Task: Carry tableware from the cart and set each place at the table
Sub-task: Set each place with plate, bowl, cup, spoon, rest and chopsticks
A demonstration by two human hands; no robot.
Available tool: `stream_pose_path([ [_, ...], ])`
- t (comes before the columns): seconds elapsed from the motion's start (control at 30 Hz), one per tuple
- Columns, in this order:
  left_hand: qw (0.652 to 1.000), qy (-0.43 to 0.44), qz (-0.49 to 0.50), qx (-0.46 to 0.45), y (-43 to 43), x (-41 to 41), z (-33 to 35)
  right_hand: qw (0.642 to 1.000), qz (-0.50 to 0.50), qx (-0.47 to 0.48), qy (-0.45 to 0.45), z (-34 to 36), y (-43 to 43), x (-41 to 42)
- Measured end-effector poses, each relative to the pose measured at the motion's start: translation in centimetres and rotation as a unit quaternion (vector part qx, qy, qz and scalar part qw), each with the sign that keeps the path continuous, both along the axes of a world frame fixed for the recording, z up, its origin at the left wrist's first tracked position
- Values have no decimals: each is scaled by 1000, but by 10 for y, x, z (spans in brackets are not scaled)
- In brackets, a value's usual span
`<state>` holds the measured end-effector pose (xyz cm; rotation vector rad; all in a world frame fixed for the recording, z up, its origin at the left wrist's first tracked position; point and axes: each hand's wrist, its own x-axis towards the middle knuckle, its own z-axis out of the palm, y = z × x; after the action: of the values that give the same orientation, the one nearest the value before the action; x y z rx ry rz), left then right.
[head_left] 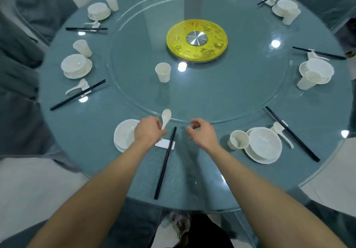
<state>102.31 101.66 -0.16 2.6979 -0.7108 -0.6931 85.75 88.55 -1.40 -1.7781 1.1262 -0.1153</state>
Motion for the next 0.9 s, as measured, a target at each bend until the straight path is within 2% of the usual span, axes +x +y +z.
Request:
stream_pose_path([
  [0.33,1000,1,-7,17,72,-21,-17,999,29,11,19,-7,56,-3],
  [0.9,998,-20,-35,50,72,-42,-42,998,31,-3,49,-23,55,-31],
])
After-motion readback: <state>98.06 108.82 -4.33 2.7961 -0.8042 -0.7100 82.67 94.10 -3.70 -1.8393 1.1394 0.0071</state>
